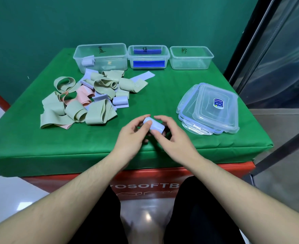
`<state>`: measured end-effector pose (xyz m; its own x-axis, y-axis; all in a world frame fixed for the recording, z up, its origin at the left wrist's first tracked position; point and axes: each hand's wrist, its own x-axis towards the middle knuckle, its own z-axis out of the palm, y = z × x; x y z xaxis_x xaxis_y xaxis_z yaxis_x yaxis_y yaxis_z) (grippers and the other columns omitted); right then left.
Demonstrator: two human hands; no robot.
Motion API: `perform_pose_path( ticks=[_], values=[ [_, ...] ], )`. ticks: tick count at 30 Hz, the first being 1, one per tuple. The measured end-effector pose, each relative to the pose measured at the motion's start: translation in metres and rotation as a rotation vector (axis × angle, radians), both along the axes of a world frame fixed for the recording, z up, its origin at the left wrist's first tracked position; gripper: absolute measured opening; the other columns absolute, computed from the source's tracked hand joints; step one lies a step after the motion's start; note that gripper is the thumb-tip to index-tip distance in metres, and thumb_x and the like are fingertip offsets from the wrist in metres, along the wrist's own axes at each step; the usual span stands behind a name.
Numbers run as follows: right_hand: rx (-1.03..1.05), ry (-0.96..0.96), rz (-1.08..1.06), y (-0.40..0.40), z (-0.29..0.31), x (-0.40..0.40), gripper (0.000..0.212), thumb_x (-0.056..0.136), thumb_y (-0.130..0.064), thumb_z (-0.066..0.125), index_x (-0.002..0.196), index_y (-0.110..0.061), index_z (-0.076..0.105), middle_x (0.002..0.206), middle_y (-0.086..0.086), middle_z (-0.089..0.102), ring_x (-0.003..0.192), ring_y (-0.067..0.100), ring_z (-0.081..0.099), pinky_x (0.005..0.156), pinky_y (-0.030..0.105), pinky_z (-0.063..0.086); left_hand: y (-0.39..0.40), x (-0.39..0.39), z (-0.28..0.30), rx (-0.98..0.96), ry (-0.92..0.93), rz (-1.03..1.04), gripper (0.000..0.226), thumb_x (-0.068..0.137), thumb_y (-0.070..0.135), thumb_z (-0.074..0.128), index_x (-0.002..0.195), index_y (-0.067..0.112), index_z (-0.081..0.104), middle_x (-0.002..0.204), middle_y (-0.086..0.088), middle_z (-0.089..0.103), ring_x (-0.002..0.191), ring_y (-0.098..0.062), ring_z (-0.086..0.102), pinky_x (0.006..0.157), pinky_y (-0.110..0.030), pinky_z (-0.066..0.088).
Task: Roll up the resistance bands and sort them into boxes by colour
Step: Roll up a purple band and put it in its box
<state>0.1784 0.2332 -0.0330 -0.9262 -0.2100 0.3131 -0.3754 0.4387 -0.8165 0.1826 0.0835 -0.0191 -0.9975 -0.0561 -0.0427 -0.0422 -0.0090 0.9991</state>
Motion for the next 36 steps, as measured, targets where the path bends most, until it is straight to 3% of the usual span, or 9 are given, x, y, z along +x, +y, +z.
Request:
perform_pose_path(
  ticks=[5,10,15,18,22,24,27,30,36],
  values=[
    [-0.178,-0.001,-0.059,-0.003,0.004,0.01,0.032,0.087,-0.04,0.062,0.115,-0.051,0.052,0.09,-0.011,0.059,0.069,0.019,0.049,0.067,0.042,0.047,0.008,0.016,0.011,0.323,-0.149,-0.03,0.025,0.093,0.022,0.063,0.117,0.017,0.065,0.098,-0.001,0.071,0.077,-0.011,0.065,0.068,-0.024,0.048],
    [-0.134,0.056,-0.112,-0.006,0.009,0.021,0.039,0.086,-0.041,0.063,0.122,-0.046,0.047,0.098,-0.02,0.057,0.073,0.012,0.052,0.07,0.035,0.048,0.016,0.031,0.022,0.568,-0.254,-0.092,0.031,0.095,0.02,0.06,0.122,0.004,0.061,0.12,-0.018,0.068,0.109,-0.029,0.066,0.103,-0.041,0.045],
    [0.058,0.001,0.023,0.01,0.029,0.021,0.071,0.081,-0.044,0.075,0.132,-0.058,0.028,0.096,-0.016,0.054,0.076,0.01,0.052,0.069,0.03,0.045,0.003,0.034,0.034,0.424,-0.221,-0.137,0.012,0.094,0.017,0.059,0.097,0.008,0.067,0.092,-0.007,0.073,0.08,-0.014,0.069,0.081,-0.025,0.054],
    [0.335,0.019,0.132,0.017,0.049,0.019,0.085,0.078,-0.049,0.077,0.141,-0.057,0.02,0.1,-0.016,0.056,0.072,-0.002,0.051,0.071,0.025,0.042,-0.003,0.034,0.038,0.317,-0.238,-0.189,0.016,0.094,0.019,0.061,0.105,0.01,0.068,0.096,-0.005,0.072,0.081,-0.014,0.062,0.072,-0.019,0.053],
    [0.428,0.028,0.264,0.019,0.067,0.015,0.078,0.08,-0.042,0.078,0.143,-0.044,0.032,0.125,-0.018,0.058,0.098,-0.006,0.054,0.087,0.021,0.045,-0.01,0.036,0.046,0.294,-0.23,-0.211,0.022,0.09,0.02,0.063,0.107,0.007,0.068,0.102,-0.008,0.072,0.097,-0.016,0.065,0.091,-0.03,0.052],
    [0.473,0.042,0.278,0.019,0.074,0.014,0.072,0.081,-0.037,0.077,0.141,-0.041,0.036,0.107,-0.02,0.057,0.083,-0.013,0.05,0.073,0.01,0.039,-0.014,0.038,0.05,0.303,-0.233,-0.237,0.026,0.083,0.023,0.067,0.105,0.009,0.069,0.104,-0.012,0.072,0.097,-0.019,0.066,0.099,-0.035,0.05],
    [0.487,0.154,0.25,0.016,0.083,0.015,0.061,0.079,-0.03,0.077,0.132,-0.031,0.047,0.095,-0.025,0.047,0.085,-0.008,0.047,0.072,0.008,0.033,-0.02,0.041,0.058,0.274,-0.233,-0.267,0.028,0.079,0.023,0.07,0.103,0.009,0.067,0.109,-0.019,0.07,0.096,-0.024,0.066,0.092,-0.033,0.055],
    [0.494,0.222,0.26,0.011,0.091,0.017,0.057,0.074,-0.03,0.08,0.123,-0.024,0.051,0.107,-0.019,0.047,0.097,0.004,0.044,0.082,0.016,0.033,-0.025,0.045,0.068,0.26,-0.254,-0.305,0.035,0.077,0.023,0.071,0.107,0.006,0.063,0.105,-0.02,0.07,0.09,-0.022,0.068,0.079,-0.028,0.057],
    [0.449,0.148,0.324,0.001,0.104,0.023,0.07,0.075,-0.041,0.083,0.136,-0.026,0.052,0.13,-0.014,0.059,0.117,0.003,0.051,0.1,0.021,0.04,-0.035,0.051,0.084,0.21,-0.254,-0.319,0.039,0.074,0.029,0.073,0.106,0.008,0.065,0.098,-0.017,0.067,0.083,-0.021,0.064,0.079,-0.027,0.058]
  ],
)
